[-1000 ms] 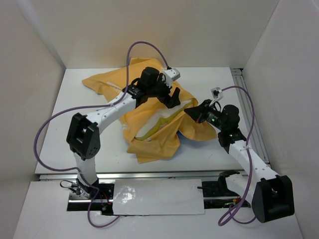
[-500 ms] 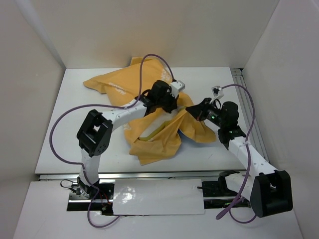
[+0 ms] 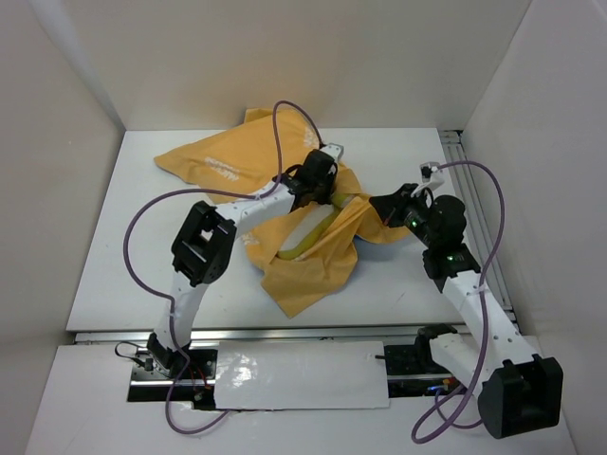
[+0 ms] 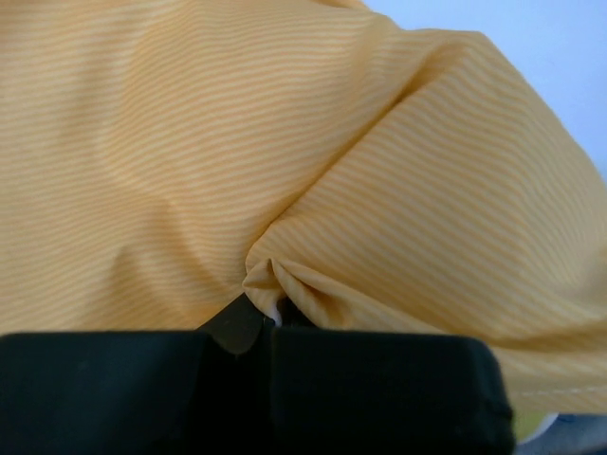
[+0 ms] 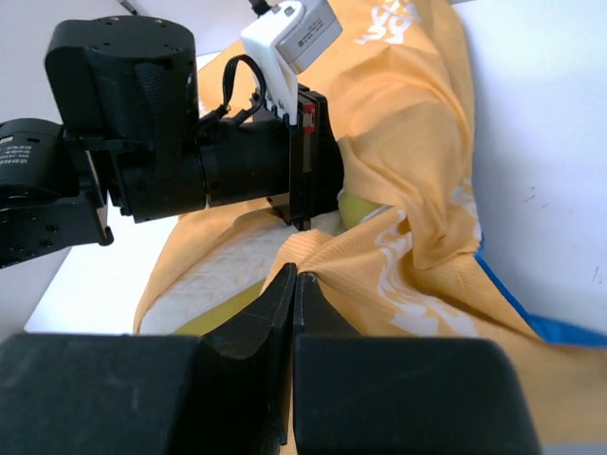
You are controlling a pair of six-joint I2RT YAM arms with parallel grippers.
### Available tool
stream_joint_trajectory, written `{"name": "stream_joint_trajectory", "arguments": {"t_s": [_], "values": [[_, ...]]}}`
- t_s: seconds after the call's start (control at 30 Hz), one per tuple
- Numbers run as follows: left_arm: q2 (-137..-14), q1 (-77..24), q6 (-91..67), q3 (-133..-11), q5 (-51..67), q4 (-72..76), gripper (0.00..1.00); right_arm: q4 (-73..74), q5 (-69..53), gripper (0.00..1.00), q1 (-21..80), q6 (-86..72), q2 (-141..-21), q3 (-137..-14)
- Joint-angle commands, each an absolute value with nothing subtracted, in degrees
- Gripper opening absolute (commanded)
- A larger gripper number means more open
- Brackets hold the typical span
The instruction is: Put the pillow into the pillowcase
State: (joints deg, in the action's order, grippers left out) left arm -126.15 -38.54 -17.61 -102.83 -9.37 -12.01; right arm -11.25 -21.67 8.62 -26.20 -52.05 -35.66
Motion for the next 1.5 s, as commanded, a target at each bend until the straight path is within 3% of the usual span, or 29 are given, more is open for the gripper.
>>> {"name": "stream_joint_trajectory", "arguments": {"t_s": [0.0, 0.1, 0.23, 0.3, 0.33, 0.4, 0.43, 0.47, 0.63, 0.67, 0.7, 0.77, 0.97, 1.2, 1.47], "values": [[-132.5, -32.7, -18.6, -97.6, -25.6, -25.2, 0.00, -27.9, -21.8, 0.00, 8.4, -24.6, -44.5, -44.8], [-129.0, -32.7, -18.6, -95.3, -20.9, -25.2, 0.00, -28.5, -21.8, 0.00, 8.4, -24.6, -47.5, -44.0], [-121.9, -34.3, -16.4, -92.3, -11.4, -21.8, 0.03, -35.1, -28.7, 0.00, 8.4, -27.5, -60.9, -41.7], [-117.8, -34.3, -13.1, -91.7, -3.7, -21.8, 0.24, -42.6, -32.2, 0.00, 8.4, -28.6, -65.8, -41.1], [-116.5, -34.3, -13.1, -91.7, -2.1, -21.8, 0.47, -44.8, -33.1, 0.00, 8.4, -27.2, -68.2, -40.4], [-113.7, -34.3, -11.8, -91.0, 1.6, -21.1, 0.66, -46.8, -33.1, 0.00, 8.4, -26.2, -74.8, -41.0], [-111.2, -34.3, -11.8, -91.0, 2.2, -21.1, 0.93, -47.4, -33.1, 0.00, 8.4, -25.6, -76.6, -42.1], [-110.1, -34.3, -11.3, -91.0, 2.2, -21.1, 0.98, -47.4, -33.1, 0.00, 8.4, -25.6, -80.0, -42.6], [-104.9, -34.3, -13.1, -89.9, -1.9, -23.4, 0.98, -40.3, -32.4, 0.03, 8.4, -23.4, -84.4, -45.4], [-104.4, -34.3, -13.1, -89.9, -3.0, -24.0, 0.98, -39.5, -31.6, 0.08, 8.4, -23.4, -84.4, -44.9], [-103.4, -34.3, -13.6, -89.9, -3.7, -24.0, 0.98, -36.6, -30.8, 0.23, 8.4, -22.9, -83.2, -44.9], [-102.8, -34.3, -16.2, -90.4, -7.7, -27.1, 0.98, -30.0, -29.0, 0.39, 8.4, -21.1, -80.7, -44.9], [-98.8, -33.7, -17.7, -90.4, -10.3, -28.8, 0.99, -17.5, -24.7, 0.75, 8.4, -19.4, -69.6, -41.1], [-102.2, -27.0, -17.7, -100.9, -12.4, -32.2, 0.99, -1.9, -25.9, 0.81, 9.0, -16.1, -61.2, -39.2], [-115.7, -16.3, -16.5, -115.0, -3.6, -34.1, 0.99, 8.7, -25.7, 0.81, 13.8, -17.3, -56.2, -35.0]]}}
